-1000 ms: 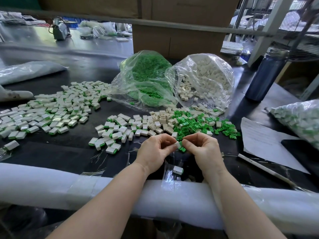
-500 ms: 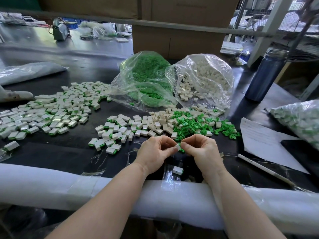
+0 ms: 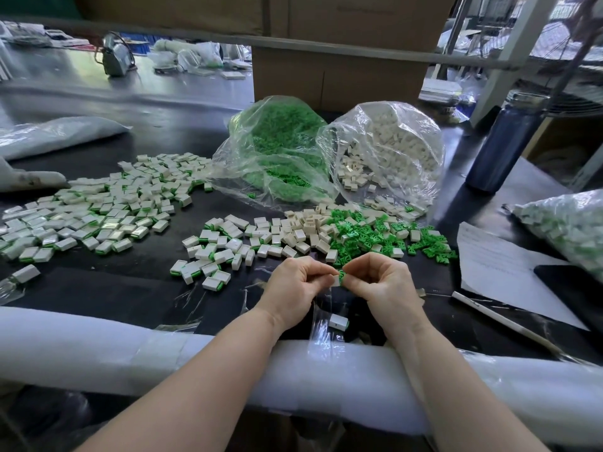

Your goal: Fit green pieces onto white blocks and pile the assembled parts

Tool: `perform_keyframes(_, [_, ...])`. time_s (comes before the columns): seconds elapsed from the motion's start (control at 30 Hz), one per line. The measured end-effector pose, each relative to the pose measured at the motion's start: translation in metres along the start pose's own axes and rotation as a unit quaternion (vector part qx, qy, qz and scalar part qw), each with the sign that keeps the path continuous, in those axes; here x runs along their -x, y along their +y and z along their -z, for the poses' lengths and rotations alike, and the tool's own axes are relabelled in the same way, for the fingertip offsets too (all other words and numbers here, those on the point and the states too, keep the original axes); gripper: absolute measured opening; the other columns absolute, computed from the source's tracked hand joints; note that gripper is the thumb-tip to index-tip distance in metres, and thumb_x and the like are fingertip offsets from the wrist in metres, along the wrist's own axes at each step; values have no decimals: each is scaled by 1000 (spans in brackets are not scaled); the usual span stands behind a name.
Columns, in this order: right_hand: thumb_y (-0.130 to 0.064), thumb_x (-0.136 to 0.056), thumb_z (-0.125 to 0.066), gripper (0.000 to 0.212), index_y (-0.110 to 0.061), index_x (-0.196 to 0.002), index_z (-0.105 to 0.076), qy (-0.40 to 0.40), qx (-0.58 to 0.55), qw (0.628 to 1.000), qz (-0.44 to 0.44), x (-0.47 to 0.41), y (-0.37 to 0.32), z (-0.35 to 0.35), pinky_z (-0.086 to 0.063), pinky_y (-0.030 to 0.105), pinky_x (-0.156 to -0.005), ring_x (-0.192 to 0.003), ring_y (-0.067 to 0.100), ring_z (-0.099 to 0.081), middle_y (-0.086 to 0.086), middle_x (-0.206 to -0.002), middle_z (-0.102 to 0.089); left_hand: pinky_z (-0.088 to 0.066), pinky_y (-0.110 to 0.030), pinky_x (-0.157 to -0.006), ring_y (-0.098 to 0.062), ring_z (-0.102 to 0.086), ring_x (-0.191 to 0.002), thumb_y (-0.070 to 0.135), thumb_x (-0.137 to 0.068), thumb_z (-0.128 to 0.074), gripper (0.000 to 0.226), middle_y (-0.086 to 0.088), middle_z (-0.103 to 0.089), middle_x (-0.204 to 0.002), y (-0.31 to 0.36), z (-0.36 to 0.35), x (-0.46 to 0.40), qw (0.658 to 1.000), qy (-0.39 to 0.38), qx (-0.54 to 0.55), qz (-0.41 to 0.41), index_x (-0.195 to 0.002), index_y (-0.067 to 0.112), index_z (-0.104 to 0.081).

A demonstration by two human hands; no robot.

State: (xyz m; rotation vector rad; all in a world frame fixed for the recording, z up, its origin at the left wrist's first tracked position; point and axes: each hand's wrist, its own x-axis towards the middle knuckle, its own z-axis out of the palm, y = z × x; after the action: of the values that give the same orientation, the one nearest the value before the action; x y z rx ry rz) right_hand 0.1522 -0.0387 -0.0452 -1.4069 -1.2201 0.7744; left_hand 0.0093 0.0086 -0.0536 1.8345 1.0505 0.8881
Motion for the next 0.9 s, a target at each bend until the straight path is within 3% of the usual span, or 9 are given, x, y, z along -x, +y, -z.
perform_keyframes(0.2, [7, -71, -73, 24, -16, -67, -65, -32, 43, 999, -4, 0, 2, 1, -51, 18, -61, -61, 6, -60, 0, -66, -66, -47, -25, -83, -13, -58, -81, 8, -83, -67, 13, 12, -56, -75, 1, -2, 1, 997, -33, -56, -33, -94, 7, -73])
perform_keyframes(0.33, [5, -71, -73, 21, -15, -67, -66, -1, 16, 1000, -16, -1, 2, 0, -49, 15, -56, -58, 5, -59, -2, -61, -66, -47, -21, -83, -12, -59, -82, 12, -84, -66, 14, 8, -61, -80, 2, -2, 2, 999, -11, -41, -29, -96, 11, -73])
perform_keyframes(0.47, [5, -75, -70, 19, -13, -68, -68, 19, -25, 999, -37, -2, 3, 0, -55, 26, -58, -60, 15, -63, 3, -62, -67, -47, -17, -74, -7, -57, -72, 14, -80, -71, 21, 6, -62, -82, 2, -6, 4, 997, -8, -57, -48, -101, 17, -68])
perform_keyframes(0.57, [2, -77, -70, 18, -15, -70, -69, 16, -33, 999, -34, -2, 2, 1, -52, 20, -55, -59, 9, -64, -1, -61, -69, -45, -16, -69, -4, -54, -64, 13, -80, -71, 16, 5, -60, -76, 0, -5, 3, 999, 0, -38, -33, -91, 22, -63])
perform_keyframes(0.63, [-2, -78, -70, 15, -16, -73, -70, 11, -46, 998, -31, -1, 1, 2, -49, 15, -54, -59, 3, -63, -5, -62, -69, -49, -23, -75, -11, -61, -73, 19, -85, -66, 7, 0, -66, -81, 0, -4, 2, 999, 6, -28, -27, -91, 19, -65])
perform_keyframes(0.73, [-1, -80, -69, 16, -15, -73, -70, 3, -53, 998, -25, -1, 1, 3, -48, 13, -53, -57, 1, -62, -6, -61, -69, -50, -31, -83, -14, -63, -83, 24, -90, -59, 11, 1, -69, -85, 1, -3, 1, 1000, 0, -25, -11, -93, 18, -68])
perform_keyframes(0.9, [-3, -81, -68, 16, -14, -70, -67, 2, -24, 999, -23, -2, 3, 1, -48, 14, -53, -56, 3, -62, -4, -58, -67, -50, -29, -82, -5, -59, -71, 20, -90, -59, 8, 11, -64, -71, 1, -1, 0, 1000, -18, 3, 6, -87, 25, -65])
